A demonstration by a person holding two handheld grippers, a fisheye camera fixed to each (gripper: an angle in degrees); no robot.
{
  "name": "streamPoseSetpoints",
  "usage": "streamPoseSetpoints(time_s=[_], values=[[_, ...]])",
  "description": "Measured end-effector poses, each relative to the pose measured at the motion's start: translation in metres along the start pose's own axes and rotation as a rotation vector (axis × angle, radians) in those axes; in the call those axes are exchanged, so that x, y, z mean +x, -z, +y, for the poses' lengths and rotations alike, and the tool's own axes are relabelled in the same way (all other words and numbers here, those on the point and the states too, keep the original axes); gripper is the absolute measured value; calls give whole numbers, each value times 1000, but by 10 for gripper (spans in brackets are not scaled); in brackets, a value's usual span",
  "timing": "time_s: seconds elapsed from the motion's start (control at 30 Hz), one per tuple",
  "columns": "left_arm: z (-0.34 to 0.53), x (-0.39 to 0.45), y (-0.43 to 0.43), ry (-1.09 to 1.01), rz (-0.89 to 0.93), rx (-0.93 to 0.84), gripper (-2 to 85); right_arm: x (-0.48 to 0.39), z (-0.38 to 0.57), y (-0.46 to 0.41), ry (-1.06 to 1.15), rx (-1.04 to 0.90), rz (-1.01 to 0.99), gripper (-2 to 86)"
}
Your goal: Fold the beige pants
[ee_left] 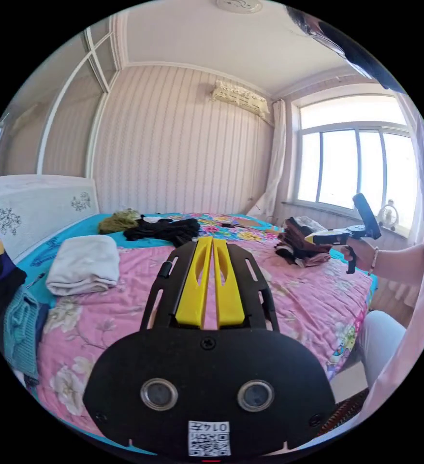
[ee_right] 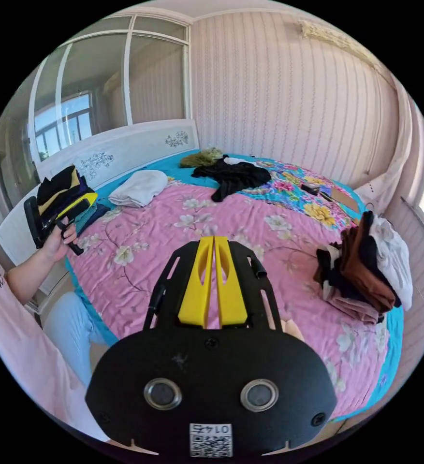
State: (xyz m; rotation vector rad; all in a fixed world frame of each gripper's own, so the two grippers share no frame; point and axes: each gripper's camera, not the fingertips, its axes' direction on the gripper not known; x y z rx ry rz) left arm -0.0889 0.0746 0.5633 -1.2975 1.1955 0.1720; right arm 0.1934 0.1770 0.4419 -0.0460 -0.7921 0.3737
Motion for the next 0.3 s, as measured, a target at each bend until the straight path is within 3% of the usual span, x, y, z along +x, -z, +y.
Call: streamPoseSetpoints(time_s=[0.07,0.13,0.3], values=[[-18,53,-23,-22,83,-30,-3,19,19,81,-65,92,193,-2],[-39,91,-43,-54,179,-43,5,38,28,130,-142,145,263,-2],[-101,174,-112,-119,409,-69,77,88,34,216,-353,306,198,-1]])
